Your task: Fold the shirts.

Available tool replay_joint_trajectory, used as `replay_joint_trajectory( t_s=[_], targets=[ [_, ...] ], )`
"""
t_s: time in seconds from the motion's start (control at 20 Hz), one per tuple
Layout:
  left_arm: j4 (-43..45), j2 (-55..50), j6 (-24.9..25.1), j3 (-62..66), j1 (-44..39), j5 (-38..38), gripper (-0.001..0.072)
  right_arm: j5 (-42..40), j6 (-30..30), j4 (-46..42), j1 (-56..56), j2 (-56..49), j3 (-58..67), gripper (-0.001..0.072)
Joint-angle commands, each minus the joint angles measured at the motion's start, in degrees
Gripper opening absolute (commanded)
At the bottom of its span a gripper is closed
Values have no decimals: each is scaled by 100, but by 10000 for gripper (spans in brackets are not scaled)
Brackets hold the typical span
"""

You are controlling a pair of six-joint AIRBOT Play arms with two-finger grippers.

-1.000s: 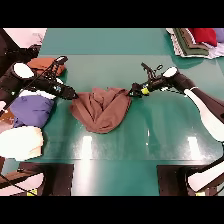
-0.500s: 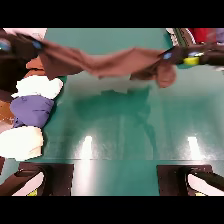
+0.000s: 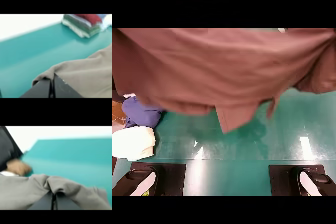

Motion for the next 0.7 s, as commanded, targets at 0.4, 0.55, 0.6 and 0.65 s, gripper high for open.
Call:
replay_joint_trajectory(
  t_s=[0.4, 0.55, 0.6, 0.65],
  targets=[
    [42, -278, 144, -5993, 7, 2090, 25, -374, 435, -590, 1093, -2208, -2216, 17],
    [13, -787, 149, -5851, 7, 2894, 25, -1003, 435, -564, 1263, -2844, -1891, 17],
    [4, -931, 149, -5698, 7, 3132, 25, -1045, 435, -562, 1276, -3047, -1657, 17],
    [7, -1088, 149, -5510, 7, 3318, 25, -1054, 437, -562, 1274, -3237, -1390, 17]
  ],
)
